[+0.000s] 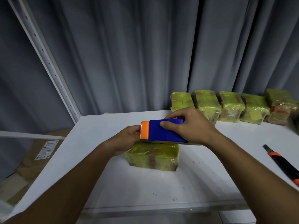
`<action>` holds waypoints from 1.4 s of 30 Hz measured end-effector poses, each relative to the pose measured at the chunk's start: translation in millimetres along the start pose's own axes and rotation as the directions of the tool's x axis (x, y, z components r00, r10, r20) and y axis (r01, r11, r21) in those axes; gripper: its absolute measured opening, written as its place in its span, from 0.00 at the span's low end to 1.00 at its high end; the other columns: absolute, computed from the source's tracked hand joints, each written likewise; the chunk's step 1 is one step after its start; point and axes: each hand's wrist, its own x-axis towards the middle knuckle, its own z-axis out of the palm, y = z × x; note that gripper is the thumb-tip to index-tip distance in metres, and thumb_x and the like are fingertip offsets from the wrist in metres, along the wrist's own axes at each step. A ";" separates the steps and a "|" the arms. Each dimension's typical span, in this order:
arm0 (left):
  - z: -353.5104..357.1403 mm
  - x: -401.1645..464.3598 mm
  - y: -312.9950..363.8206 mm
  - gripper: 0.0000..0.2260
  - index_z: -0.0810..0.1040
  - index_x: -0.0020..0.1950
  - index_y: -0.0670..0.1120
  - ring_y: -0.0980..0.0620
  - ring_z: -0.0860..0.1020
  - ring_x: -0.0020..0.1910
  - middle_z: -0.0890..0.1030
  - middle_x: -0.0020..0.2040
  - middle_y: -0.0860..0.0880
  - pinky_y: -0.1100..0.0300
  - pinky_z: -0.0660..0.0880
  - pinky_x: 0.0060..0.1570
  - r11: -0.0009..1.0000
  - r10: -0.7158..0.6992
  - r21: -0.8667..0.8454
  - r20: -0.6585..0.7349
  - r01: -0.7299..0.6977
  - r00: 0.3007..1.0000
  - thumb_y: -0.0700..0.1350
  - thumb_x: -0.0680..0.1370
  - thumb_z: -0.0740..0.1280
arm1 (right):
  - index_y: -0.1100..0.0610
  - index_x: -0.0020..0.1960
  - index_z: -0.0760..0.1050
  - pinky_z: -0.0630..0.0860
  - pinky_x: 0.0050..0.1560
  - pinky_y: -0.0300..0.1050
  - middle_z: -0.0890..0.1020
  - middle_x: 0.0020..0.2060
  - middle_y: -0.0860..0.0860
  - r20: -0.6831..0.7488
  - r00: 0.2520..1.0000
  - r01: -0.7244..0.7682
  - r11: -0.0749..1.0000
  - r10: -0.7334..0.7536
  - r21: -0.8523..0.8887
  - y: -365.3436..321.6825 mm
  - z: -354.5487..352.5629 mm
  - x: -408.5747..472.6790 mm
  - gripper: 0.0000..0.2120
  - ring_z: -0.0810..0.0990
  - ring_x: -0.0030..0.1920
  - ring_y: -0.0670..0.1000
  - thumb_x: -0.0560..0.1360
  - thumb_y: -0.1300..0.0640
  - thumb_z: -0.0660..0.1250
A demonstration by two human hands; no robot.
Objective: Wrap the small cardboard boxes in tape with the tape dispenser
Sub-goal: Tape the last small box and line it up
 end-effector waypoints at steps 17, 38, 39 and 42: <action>-2.4 -0.2 2.6 0.09 0.82 0.45 0.42 0.45 0.83 0.48 0.84 0.48 0.41 0.55 0.81 0.43 0.996 -0.091 -0.007 -0.161 0.091 0.983 0.33 0.79 0.64 | 0.49 0.54 0.83 0.82 0.46 0.43 0.86 0.45 0.43 0.099 0.976 -0.202 0.975 0.192 0.097 5.3 -8.4 5.2 0.17 0.84 0.46 0.47 0.74 0.38 0.71; -10.8 1.4 -5.3 0.09 0.81 0.43 0.41 0.49 0.80 0.43 0.83 0.41 0.47 0.59 0.78 0.44 0.999 -0.028 0.039 -0.214 0.038 0.976 0.31 0.77 0.64 | 0.53 0.50 0.86 0.78 0.42 0.42 0.87 0.42 0.48 0.103 0.944 -0.326 0.933 0.313 0.150 18.4 -26.9 -4.2 0.17 0.83 0.45 0.49 0.74 0.40 0.72; -10.6 1.1 -4.7 0.09 0.81 0.42 0.41 0.49 0.80 0.43 0.83 0.40 0.47 0.59 0.77 0.44 0.999 -0.028 0.016 -0.214 0.032 0.976 0.31 0.77 0.64 | 0.53 0.50 0.86 0.78 0.42 0.42 0.87 0.42 0.48 0.099 0.946 -0.322 0.935 0.310 0.149 18.2 -26.0 -4.1 0.17 0.83 0.45 0.49 0.75 0.40 0.72; -11.9 -0.3 -3.2 0.09 0.82 0.43 0.41 0.47 0.81 0.45 0.83 0.42 0.46 0.56 0.78 0.48 1.000 -0.022 -0.014 -0.238 0.019 0.971 0.33 0.77 0.65 | 0.54 0.49 0.86 0.79 0.45 0.45 0.87 0.41 0.49 0.077 0.950 -0.311 0.941 0.304 0.133 17.4 -22.8 -4.0 0.18 0.84 0.44 0.49 0.75 0.39 0.71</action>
